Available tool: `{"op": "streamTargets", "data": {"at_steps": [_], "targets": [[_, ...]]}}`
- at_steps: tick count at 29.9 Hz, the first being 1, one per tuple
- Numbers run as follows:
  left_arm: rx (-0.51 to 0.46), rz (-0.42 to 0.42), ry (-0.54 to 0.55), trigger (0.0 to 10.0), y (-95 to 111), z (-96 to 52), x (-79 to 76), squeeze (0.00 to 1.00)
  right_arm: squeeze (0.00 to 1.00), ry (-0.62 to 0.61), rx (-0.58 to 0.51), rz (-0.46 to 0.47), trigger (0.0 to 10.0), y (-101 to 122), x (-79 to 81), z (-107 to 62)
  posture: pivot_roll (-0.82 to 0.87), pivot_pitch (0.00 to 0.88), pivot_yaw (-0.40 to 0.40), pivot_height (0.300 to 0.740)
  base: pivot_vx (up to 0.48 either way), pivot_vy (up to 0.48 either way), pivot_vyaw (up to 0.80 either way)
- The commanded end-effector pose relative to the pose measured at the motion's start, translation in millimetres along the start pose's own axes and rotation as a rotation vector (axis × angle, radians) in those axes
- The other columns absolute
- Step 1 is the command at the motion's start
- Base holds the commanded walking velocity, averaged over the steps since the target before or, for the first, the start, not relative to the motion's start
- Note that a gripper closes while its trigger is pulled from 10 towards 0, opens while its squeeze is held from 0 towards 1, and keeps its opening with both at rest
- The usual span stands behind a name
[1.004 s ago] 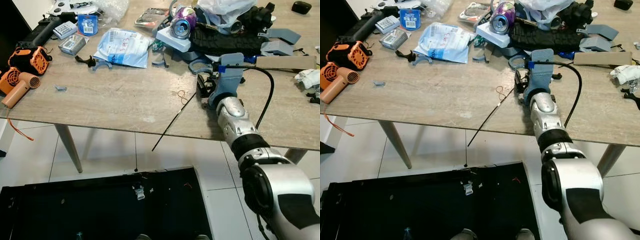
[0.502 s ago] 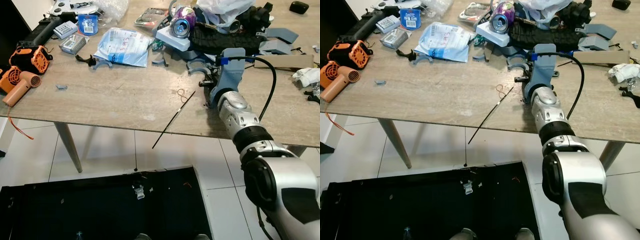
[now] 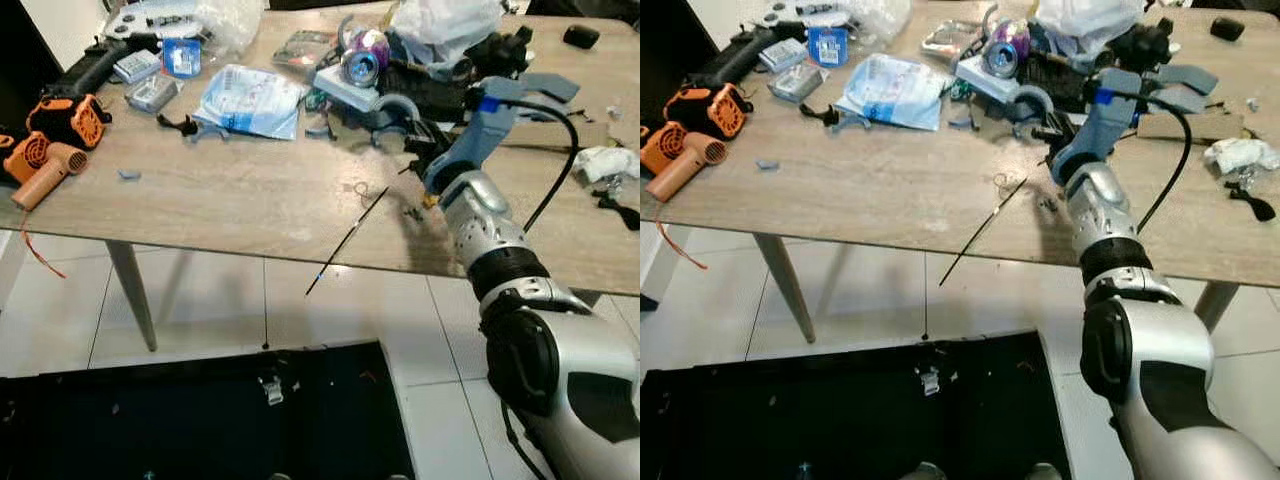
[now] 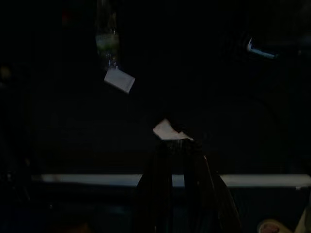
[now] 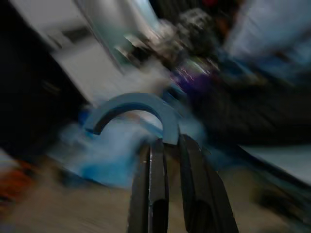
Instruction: Picking trash to rubbish bin
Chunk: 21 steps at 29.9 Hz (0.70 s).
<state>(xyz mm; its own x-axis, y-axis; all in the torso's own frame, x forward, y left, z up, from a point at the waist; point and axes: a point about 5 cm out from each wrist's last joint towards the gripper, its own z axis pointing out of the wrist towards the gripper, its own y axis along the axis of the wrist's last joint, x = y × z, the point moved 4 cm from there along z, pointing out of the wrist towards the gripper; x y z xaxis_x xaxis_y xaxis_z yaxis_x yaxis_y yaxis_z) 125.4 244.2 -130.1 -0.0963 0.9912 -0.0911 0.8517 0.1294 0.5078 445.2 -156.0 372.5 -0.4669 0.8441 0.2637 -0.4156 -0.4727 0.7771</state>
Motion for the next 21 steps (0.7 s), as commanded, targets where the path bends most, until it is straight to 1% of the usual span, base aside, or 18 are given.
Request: {"op": "streamTargets", "data": {"at_steps": [1, 2, 3, 4, 5, 6, 7, 10, 11, 12, 13, 14, 15, 16, 17, 18, 19, 21], "targets": [[0.068, -0.051, 0.023, 10.0, -21.3, -3.2, 0.0, 0.00, 0.00, 0.100, -0.047, 0.086, 0.0, 0.2, 3.2, -8.2, 0.02, 0.282, 0.080, 0.740, 0.000, 0.000, 0.00], [0.068, -0.051, 0.023, 10.0, -21.3, -3.2, 0.0, 0.00, 0.00, 0.100, -0.047, 0.086, 0.0, 0.2, 3.2, -8.2, 0.02, 0.282, 0.080, 0.740, 0.000, 0.000, 0.00], [0.067, -0.061, 0.027, 10.0, -18.7, -1.2, -2.4, 0.00, 0.00, 0.215, -0.078, 0.162, 0.0, -1.9, 9.4, -18.8, 0.01, 0.265, 0.075, 0.740, 0.000, 0.000, 0.00], [0.068, -0.063, 0.028, 10.0, -17.4, -0.3, -3.3, 0.00, 0.00, 0.256, -0.085, 0.193, 0.0, -3.8, 11.7, -23.4, 0.01, 0.259, 0.073, 0.740, 0.000, 0.000, 0.00], [0.068, -0.063, 0.028, 10.0, -17.4, -0.3, -3.3, 0.00, 0.00, 0.256, -0.085, 0.193, 0.0, -3.8, 11.7, -23.4, 0.01, 0.259, 0.073, 0.740, 0.000, 0.000, 0.00], [0.067, -0.068, 0.030, 10.0, -16.1, 0.6, -4.2, 0.00, 0.00, 0.298, -0.085, 0.221, 0.0, -7.3, 14.6, -28.7, 0.01, 0.248, 0.069, 0.740, 0.000, 0.000, 0.00], [0.065, -0.082, 0.036, 10.0, -13.5, 2.5, -6.3, 0.00, 0.00, 0.376, -0.053, 0.271, 0.0, -25.7, 22.8, -48.1, 0.00, 0.220, 0.053, 0.740, 0.000, 0.000, 0.00], [0.058, -0.100, 0.043, 10.0, -8.4, 5.1, -8.8, 0.00, 0.00, 0.452, 0.009, 0.347, 0.0, -51.7, 37.0, -73.8, -0.01, 0.206, 0.047, 0.740, 0.000, 0.000, 0.00], [0.058, -0.100, 0.043, 10.0, -8.4, 5.1, -8.8, 0.00, 0.00, 0.452, 0.009, 0.347, 0.0, -51.7, 37.0, -73.8, -0.01, 0.206, 0.047, 0.740, 0.000, 0.000, 0.00], [0.050, -0.108, 0.044, 10.0, -5.6, 6.2, -9.8, 0.00, 0.00, 0.497, 0.041, 0.370, 0.1, -61.9, 46.3, -86.6, -0.01, 0.198, 0.045, 0.740, 0.000, 0.000, 0.00], [0.041, -0.111, 0.044, 10.0, -1.0, 7.8, -11.3, 0.00, 0.00, 0.552, 0.087, 0.396, 2.9, -74.1, 58.8, -103.6, -0.02, 0.189, 0.045, 0.740, 0.000, 0.000, 0.00], [0.041, -0.111, 0.044, 10.0, -1.0, 7.8, -11.3, 0.00, 0.00, 0.552, 0.087, 0.396, 2.9, -74.1, 58.8, -103.6, -0.02, 0.189, 0.045, 0.740, 0.000, 0.000, 0.00], [0.026, -0.112, 0.041, 10.0, 7.3, 10.6, -14.0, 0.00, 0.00, 0.608, 0.164, 0.432, 5.9, -93.0, 76.2, -126.1, -0.03, 0.178, 0.051, 0.740, 0.000, 0.000, 0.00], [0.023, -0.107, 0.039, 10.0, 10.5, 11.6, -15.0, 0.00, 0.00, 0.612, 0.198, 0.433, 7.5, -101.1, 79.4, -131.0, -0.05, 0.177, 0.054, 0.740, 0.000, 0.000, 0.00], [0.022, -0.104, 0.038, 10.0, 12.1, 12.2, -15.6, 0.00, 0.00, 0.611, 0.217, 0.430, 7.5, -105.7, 80.3, -132.8, -0.05, 0.177, 0.054, 0.740, 0.000, 0.000, 0.00], [0.022, -0.104, 0.038, 10.0, 12.1, 12.2, -15.6, 0.00, 0.00, 0.611, 0.217, 0.430, 7.5, -105.7, 80.3, -132.8, -0.05, 0.177, 0.054, 0.740, 0.000, 0.000, 0.00], [0.021, -0.098, 0.036, 10.0, 14.2, 12.9, -16.4, 0.00, 0.00, 0.610, 0.248, 0.411, 10.0, -113.5, 81.6, -135.4, -0.06, 0.172, 0.054, 0.740, 0.000, 0.000, 0.00], [0.020, -0.091, 0.037, 10.0, 17.5, 14.0, -17.2, 0.00, 0.00, 0.612, 0.310, 0.383, 10.0, -126.8, 84.9, -142.0, -0.06, 0.167, 0.053, 0.740, 0.000, 0.000, 0.00]]}}
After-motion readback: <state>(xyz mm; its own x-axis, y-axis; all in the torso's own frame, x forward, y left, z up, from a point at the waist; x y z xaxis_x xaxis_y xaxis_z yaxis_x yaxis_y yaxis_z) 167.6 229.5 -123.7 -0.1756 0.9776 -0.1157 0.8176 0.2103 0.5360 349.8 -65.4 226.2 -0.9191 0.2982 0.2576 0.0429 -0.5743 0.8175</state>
